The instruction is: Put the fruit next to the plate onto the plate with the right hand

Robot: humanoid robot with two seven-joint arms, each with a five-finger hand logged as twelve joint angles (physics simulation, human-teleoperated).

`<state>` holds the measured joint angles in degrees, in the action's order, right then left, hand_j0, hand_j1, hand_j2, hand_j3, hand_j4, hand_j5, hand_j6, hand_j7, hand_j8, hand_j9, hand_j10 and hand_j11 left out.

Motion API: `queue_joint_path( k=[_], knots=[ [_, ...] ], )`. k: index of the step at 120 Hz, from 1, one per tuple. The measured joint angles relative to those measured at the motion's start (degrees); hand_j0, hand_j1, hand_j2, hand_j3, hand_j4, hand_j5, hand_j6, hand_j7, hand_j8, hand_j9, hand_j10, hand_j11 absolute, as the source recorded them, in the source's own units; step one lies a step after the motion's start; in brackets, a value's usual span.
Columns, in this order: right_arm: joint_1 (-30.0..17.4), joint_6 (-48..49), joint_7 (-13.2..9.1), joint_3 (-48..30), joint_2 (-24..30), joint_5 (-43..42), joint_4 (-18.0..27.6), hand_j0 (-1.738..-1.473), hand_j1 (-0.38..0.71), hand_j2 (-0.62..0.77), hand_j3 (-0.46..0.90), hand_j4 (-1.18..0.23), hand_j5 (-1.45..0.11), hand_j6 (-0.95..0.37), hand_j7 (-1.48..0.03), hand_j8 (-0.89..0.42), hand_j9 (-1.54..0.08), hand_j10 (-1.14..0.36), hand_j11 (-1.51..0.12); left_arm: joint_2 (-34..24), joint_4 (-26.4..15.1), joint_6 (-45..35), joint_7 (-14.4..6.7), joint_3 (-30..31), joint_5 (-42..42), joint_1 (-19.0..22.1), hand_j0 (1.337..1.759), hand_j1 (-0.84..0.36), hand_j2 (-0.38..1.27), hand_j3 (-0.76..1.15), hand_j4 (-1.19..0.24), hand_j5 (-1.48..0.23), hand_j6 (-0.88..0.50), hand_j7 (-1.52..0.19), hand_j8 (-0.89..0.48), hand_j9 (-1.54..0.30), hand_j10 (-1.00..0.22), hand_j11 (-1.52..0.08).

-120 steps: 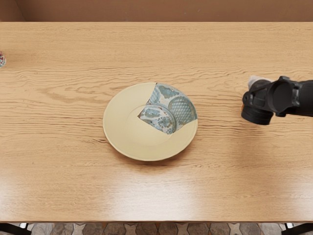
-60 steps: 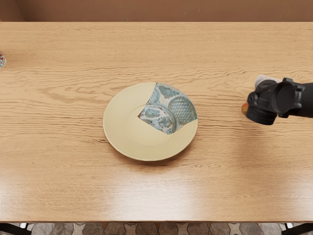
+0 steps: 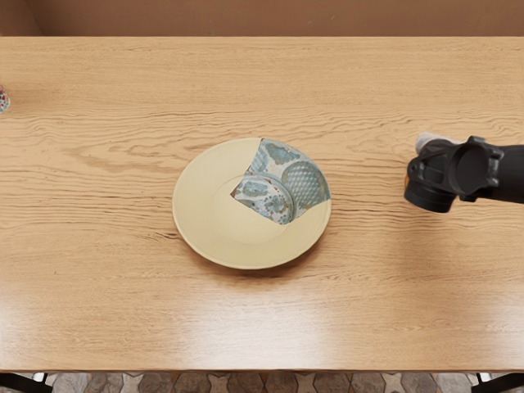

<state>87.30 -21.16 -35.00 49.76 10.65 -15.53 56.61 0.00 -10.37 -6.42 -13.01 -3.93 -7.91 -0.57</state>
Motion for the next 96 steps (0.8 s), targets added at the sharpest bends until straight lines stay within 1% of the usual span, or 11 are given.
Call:
queue_joint_path(
  k=[18,56,96],
  knots=[
    [-0.09,0.15,0.00,-0.96,0.11,-0.67,-0.21,-1.658,-0.06,-0.05,0.00,-0.24,-0.31,-0.24,-0.31,-0.24,-0.31,-0.24,-0.31,0.00,0.00,0.00,0.00,0.05,0.00,-0.28,1.658,0.33,0.00,0.00,-0.01,-0.02,-0.01,-0.02,-0.01,-0.02,-0.01,-0.02],
    [-0.35,0.27,0.00,-3.29,-0.12,-2.34,-0.23,-1.658,0.03,-0.06,0.00,-0.32,-0.42,-0.32,-0.42,-0.32,-0.42,-0.32,-0.42,0.00,0.00,0.00,0.00,-0.05,0.00,-0.29,1.658,0.33,0.00,0.00,-0.01,-0.02,-0.01,-0.02,-0.01,-0.02,-0.01,-0.02],
    [-0.44,0.99,0.00,-4.11,-1.47,-2.71,-0.13,-1.658,0.06,-0.07,0.00,-0.34,-0.44,-0.34,-0.44,-0.34,-0.44,-0.34,-0.44,0.00,0.08,0.00,0.00,-0.14,0.00,-0.14,1.658,0.33,0.00,0.00,-0.01,-0.02,-0.01,-0.02,-0.01,-0.02,-0.01,-0.02]
  ],
)
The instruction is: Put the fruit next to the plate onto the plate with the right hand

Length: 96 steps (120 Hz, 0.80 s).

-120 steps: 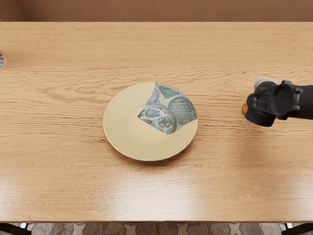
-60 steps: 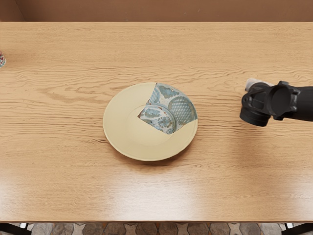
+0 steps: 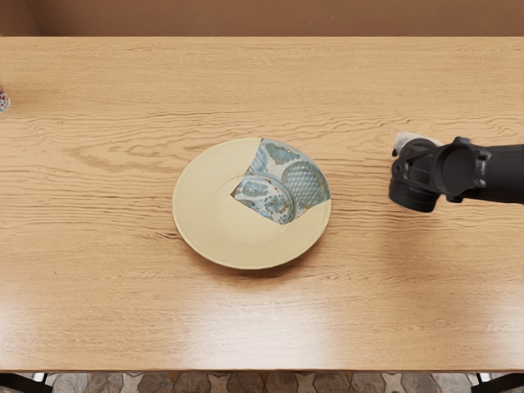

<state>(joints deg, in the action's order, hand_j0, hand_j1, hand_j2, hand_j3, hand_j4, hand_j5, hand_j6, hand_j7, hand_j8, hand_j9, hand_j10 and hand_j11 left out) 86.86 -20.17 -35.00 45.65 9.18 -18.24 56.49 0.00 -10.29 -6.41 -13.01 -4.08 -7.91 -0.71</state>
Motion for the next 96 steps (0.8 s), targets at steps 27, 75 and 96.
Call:
queue_joint_path(
  k=[27,75,96],
  knots=[
    [0.03,0.98,0.00,-1.20,-0.96,-0.08,-0.11,-1.658,0.08,-0.07,0.00,-0.36,-0.46,-0.36,-0.46,-0.36,-0.46,-0.36,-0.46,0.00,0.01,0.01,0.00,-0.03,0.00,-0.04,1.658,0.33,0.00,0.00,-0.01,-0.02,-0.01,-0.02,-0.01,-0.02,-0.01,-0.02],
    [-1.13,0.77,0.24,-1.19,0.71,-0.43,-0.21,-1.659,0.09,-0.06,0.00,-0.39,-0.47,-0.30,-0.59,-0.38,-0.48,-0.38,-0.48,0.00,0.01,0.01,-0.01,0.05,0.01,-0.44,1.658,0.33,0.00,0.00,-0.01,-0.02,-0.01,-0.02,-0.01,-0.02,-0.01,-0.02],
    [-1.28,0.74,0.30,-1.29,1.13,-0.60,-0.17,-1.659,0.13,-0.06,0.00,-0.42,-0.51,-0.30,-0.63,-0.42,-0.52,-0.41,-0.52,0.00,0.01,0.00,-0.01,0.06,0.02,-0.61,1.658,0.33,0.00,0.00,-0.01,-0.02,-0.01,-0.02,-0.01,-0.02,-0.01,-0.02]
  ],
)
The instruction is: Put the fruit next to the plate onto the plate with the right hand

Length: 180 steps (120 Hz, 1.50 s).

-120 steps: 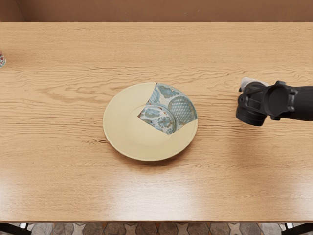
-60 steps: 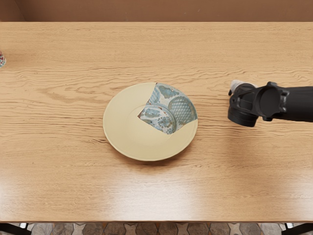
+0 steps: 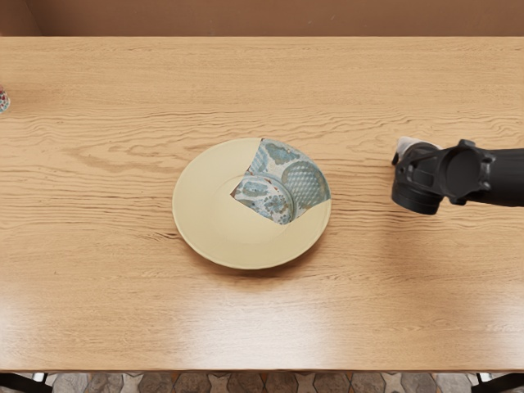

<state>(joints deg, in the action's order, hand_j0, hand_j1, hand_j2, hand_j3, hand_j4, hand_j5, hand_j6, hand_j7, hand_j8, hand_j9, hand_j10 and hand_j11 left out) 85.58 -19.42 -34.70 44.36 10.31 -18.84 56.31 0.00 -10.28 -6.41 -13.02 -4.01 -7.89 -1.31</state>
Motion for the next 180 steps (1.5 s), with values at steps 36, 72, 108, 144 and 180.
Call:
queue_joint_path(
  k=[36,72,108,144,180],
  knots=[
    [0.35,0.09,-0.23,-0.06,0.46,0.21,0.06,-1.658,0.15,-0.06,0.00,-0.44,-0.55,-0.38,-0.57,-0.43,-0.56,-0.43,-0.56,0.00,0.00,0.01,0.01,-0.02,-0.01,-0.18,1.658,0.33,0.00,0.00,-0.01,-0.02,-0.01,-0.02,-0.01,-0.02,-0.01,-0.02],
    [0.62,0.05,-0.31,-0.06,0.36,0.24,0.12,-1.658,0.18,-0.02,0.00,-0.46,-0.60,-0.45,-0.60,-0.46,-0.60,-0.46,-0.60,0.00,0.00,0.00,0.01,-0.03,-0.02,-0.18,1.658,0.33,0.00,0.00,-0.01,-0.02,-0.01,-0.02,-0.01,-0.02,-0.01,-0.02],
    [0.23,0.06,-0.30,-0.14,0.34,-0.26,0.04,-1.653,0.26,0.05,0.00,-0.58,-0.79,-0.59,-0.77,-0.43,-0.79,-0.47,-0.79,0.00,0.00,0.00,0.01,-0.04,-0.02,-0.18,1.658,0.33,0.00,0.00,-0.01,-0.02,-0.01,-0.02,-0.01,-0.02,-0.01,-0.02],
    [0.50,0.17,-0.30,-0.99,0.30,-0.32,0.12,-1.653,0.30,0.40,0.00,-0.78,-1.00,-0.77,-1.01,-0.46,-1.02,-0.52,-1.04,0.00,0.00,0.01,0.01,-0.03,-0.02,-0.18,1.658,0.33,0.00,0.00,-0.01,-0.02,-0.01,-0.02,-0.01,-0.02,-0.01,-0.02],
    [1.11,1.05,-0.21,-5.08,1.57,-0.01,1.45,-1.655,0.38,0.57,0.00,-0.83,-1.15,-0.85,-1.11,-0.39,-1.12,-0.47,-1.14,0.00,0.07,0.00,0.01,-0.04,-0.02,-0.18,1.658,0.33,0.00,0.00,-0.01,-0.02,-0.01,-0.02,-0.01,-0.02,-0.01,-0.02]
  ],
)
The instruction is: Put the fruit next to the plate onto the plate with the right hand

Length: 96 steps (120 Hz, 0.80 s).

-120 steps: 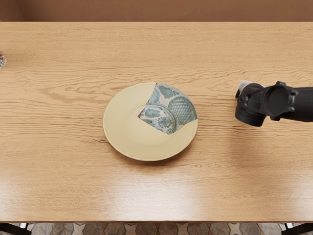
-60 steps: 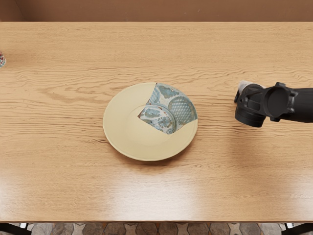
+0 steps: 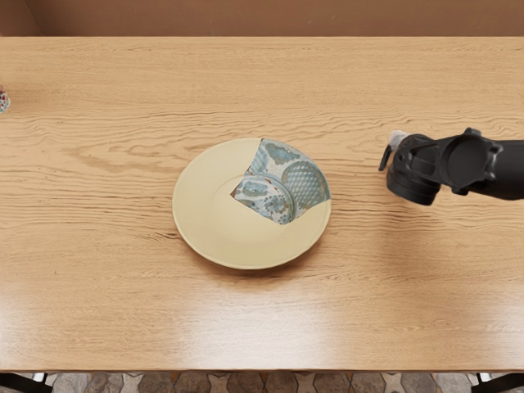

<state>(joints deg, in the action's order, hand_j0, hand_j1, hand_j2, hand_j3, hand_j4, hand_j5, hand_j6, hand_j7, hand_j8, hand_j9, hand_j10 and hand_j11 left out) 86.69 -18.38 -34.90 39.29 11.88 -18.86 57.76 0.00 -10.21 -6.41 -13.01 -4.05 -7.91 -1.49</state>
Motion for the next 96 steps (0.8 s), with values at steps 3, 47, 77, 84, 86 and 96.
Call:
queue_joint_path(
  k=[3,47,77,84,86,96],
  knots=[
    [0.16,0.08,-0.01,-0.29,0.11,-0.02,0.13,-1.655,0.39,0.58,0.00,-0.83,-1.15,-0.85,-1.11,-0.39,-1.12,-0.47,-1.14,0.00,0.00,0.00,0.00,0.00,0.00,0.00,1.658,0.33,0.00,0.00,-0.01,-0.02,-0.01,-0.02,-0.01,-0.02,-0.01,-0.02],
    [4.05,3.14,0.05,-4.96,0.86,0.36,3.09,-1.656,0.37,0.58,0.00,-0.84,-1.18,-0.87,-1.13,-0.37,-1.16,-0.44,-1.17,0.00,0.26,0.01,0.00,-0.16,0.00,0.97,1.658,0.33,0.00,0.00,-0.01,-0.02,-0.01,-0.02,-0.01,-0.02,-0.01,-0.02],
    [8.24,5.24,0.02,-7.85,1.95,0.72,6.11,-1.657,0.37,0.58,0.00,-0.84,-1.19,-0.87,-1.13,-0.36,-1.16,-0.44,-1.16,0.00,0.28,0.01,0.00,-0.12,0.00,1.32,1.658,0.33,0.00,0.00,-0.01,-0.02,-0.01,-0.02,-0.01,-0.02,-0.01,-0.02],
    [9.62,5.39,0.02,-8.36,2.41,0.76,7.40,-1.657,0.38,0.57,0.00,-0.84,-1.20,-0.87,-1.13,-0.35,-1.17,-0.43,-1.16,0.00,0.28,0.02,0.00,-0.11,0.00,1.24,1.658,0.33,0.00,0.00,-0.01,-0.02,-0.01,-0.02,-0.01,-0.02,-0.01,-0.02],
    [10.04,5.41,0.01,-8.46,2.51,0.78,7.75,-1.657,0.38,0.58,0.00,-0.84,-1.20,-0.87,-1.13,-0.35,-1.17,-0.43,-1.16,0.00,0.28,0.02,0.00,-0.10,0.00,1.26,1.658,0.33,0.00,0.00,-0.01,-0.02,-0.01,-0.02,-0.01,-0.02,-0.01,-0.02],
    [11.92,5.48,0.02,-9.62,2.83,0.89,9.44,-1.656,0.39,0.58,0.00,-0.84,-1.20,-0.87,-1.13,-0.34,-1.17,-0.42,-1.16,0.00,0.28,0.02,0.00,-0.10,0.00,1.30,1.658,0.33,0.00,0.00,-0.01,-0.02,-0.01,-0.02,-0.01,-0.02,-0.01,-0.02]
  ],
)
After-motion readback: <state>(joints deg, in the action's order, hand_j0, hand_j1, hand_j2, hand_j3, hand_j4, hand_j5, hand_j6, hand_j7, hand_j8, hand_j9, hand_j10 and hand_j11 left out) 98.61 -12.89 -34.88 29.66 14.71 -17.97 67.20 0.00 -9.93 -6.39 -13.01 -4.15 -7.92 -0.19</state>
